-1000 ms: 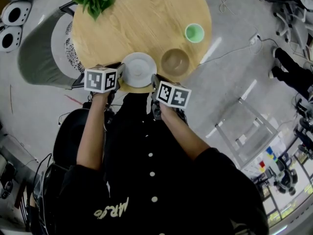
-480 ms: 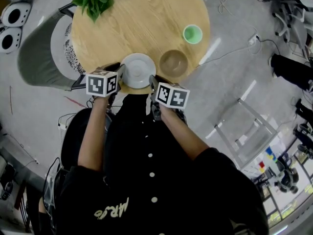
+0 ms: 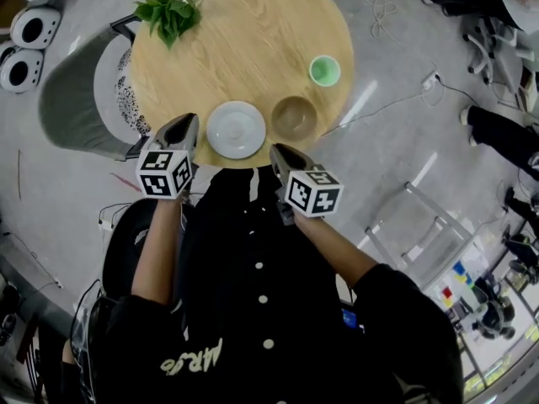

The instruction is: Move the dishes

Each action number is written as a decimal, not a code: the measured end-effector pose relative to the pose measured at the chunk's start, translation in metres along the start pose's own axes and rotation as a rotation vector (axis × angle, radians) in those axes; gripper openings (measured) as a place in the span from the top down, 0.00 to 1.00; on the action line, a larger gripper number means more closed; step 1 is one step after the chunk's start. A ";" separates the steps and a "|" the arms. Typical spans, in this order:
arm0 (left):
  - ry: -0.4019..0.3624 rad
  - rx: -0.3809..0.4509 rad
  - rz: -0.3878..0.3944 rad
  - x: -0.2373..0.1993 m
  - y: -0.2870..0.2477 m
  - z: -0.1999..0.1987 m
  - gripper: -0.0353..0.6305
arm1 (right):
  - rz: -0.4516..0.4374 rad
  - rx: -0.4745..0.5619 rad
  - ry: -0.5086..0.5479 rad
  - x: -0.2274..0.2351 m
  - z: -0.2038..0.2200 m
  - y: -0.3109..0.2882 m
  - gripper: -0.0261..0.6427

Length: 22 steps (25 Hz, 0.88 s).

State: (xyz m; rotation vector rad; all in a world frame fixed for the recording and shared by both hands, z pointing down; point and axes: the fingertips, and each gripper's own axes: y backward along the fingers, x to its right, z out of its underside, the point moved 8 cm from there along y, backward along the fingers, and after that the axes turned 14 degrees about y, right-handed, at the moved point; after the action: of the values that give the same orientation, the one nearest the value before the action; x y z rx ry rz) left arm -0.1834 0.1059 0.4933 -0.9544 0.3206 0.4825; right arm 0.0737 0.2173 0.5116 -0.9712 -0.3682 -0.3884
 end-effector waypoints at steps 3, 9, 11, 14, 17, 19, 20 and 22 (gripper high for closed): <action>-0.041 0.140 0.072 0.020 0.027 -0.016 0.93 | -0.027 0.142 -0.001 0.007 -0.026 0.033 0.96; -0.111 0.391 0.177 0.059 0.081 -0.048 0.94 | 0.001 0.436 0.123 0.012 -0.097 0.089 0.96; -0.139 0.472 0.218 0.070 0.099 -0.062 0.94 | 0.017 0.522 0.212 0.008 -0.123 0.108 0.96; -0.179 0.560 0.257 0.080 0.123 -0.076 0.94 | 0.028 0.611 0.311 0.000 -0.151 0.134 0.96; -0.212 0.607 0.255 0.086 0.137 -0.084 0.94 | 0.066 0.671 0.357 -0.002 -0.169 0.156 0.96; -0.218 0.636 0.246 0.089 0.146 -0.088 0.94 | 0.104 0.718 0.394 -0.004 -0.175 0.171 0.96; -0.216 0.652 0.236 0.089 0.152 -0.090 0.94 | 0.123 0.740 0.416 -0.005 -0.177 0.178 0.96; -0.214 0.698 0.209 0.091 0.166 -0.094 0.94 | 0.156 0.782 0.471 -0.011 -0.182 0.191 0.96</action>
State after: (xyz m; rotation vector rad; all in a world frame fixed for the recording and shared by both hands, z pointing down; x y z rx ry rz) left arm -0.1987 0.1306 0.2842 -0.1888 0.3615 0.6020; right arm 0.1785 0.1612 0.2756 -0.1269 0.0038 -0.2803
